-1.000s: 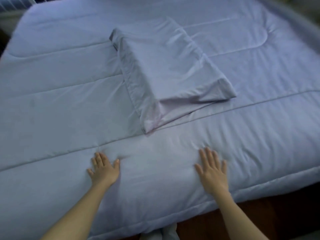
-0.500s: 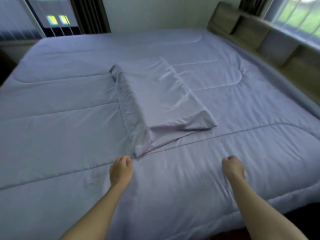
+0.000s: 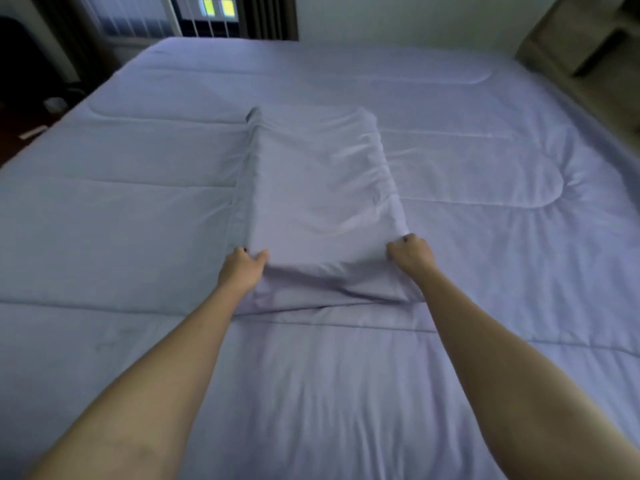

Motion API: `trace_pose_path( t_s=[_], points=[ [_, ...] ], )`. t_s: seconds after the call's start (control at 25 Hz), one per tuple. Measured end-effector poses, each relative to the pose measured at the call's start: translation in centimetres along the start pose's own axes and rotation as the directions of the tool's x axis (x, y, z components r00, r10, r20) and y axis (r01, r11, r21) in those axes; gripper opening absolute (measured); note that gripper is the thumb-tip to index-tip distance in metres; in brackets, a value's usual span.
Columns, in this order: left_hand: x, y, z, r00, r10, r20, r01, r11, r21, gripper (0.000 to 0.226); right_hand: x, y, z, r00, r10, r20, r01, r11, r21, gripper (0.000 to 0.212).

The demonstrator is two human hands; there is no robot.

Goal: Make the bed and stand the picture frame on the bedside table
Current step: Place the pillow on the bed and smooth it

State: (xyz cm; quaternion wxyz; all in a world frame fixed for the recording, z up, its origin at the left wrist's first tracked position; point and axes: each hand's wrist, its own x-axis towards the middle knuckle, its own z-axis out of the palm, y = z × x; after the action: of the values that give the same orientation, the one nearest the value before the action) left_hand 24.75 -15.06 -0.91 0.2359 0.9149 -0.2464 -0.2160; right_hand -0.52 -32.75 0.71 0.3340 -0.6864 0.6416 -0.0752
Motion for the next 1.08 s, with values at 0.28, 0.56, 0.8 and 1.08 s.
trace_pose_path(
  t_s=[0.28, 0.56, 0.8, 1.08],
  points=[
    [1.6, -0.3, 1.8, 1.000, 0.018, 0.002, -0.019, 0.995, 0.097, 0.054, 3.5, 1.5, 1.5, 0.997, 0.075, 0.022, -0.076, 0.995, 0.067, 0.046],
    [-0.4, 2.1, -6.3, 0.941, 0.248, 0.229, -0.205, 0.959, -0.198, 0.040, -0.1, -1.9, -6.4, 0.994, -0.096, 0.059, 0.088, 0.988, 0.124, 0.027],
    [-10.6, -0.8, -13.2, 0.716, 0.161, 0.679, 0.014, 0.970, -0.244, 0.013, -10.8, 4.0, -10.7, 0.850, -0.078, 0.520, -0.038, 0.977, 0.210, 0.072],
    [-21.0, -15.4, -8.0, 0.497, 0.005, 0.867, 0.033, 0.999, -0.024, 0.015, -22.6, 15.8, -2.4, 0.431, 0.216, 0.876, -0.486, 0.874, 0.023, 0.014]
  ],
)
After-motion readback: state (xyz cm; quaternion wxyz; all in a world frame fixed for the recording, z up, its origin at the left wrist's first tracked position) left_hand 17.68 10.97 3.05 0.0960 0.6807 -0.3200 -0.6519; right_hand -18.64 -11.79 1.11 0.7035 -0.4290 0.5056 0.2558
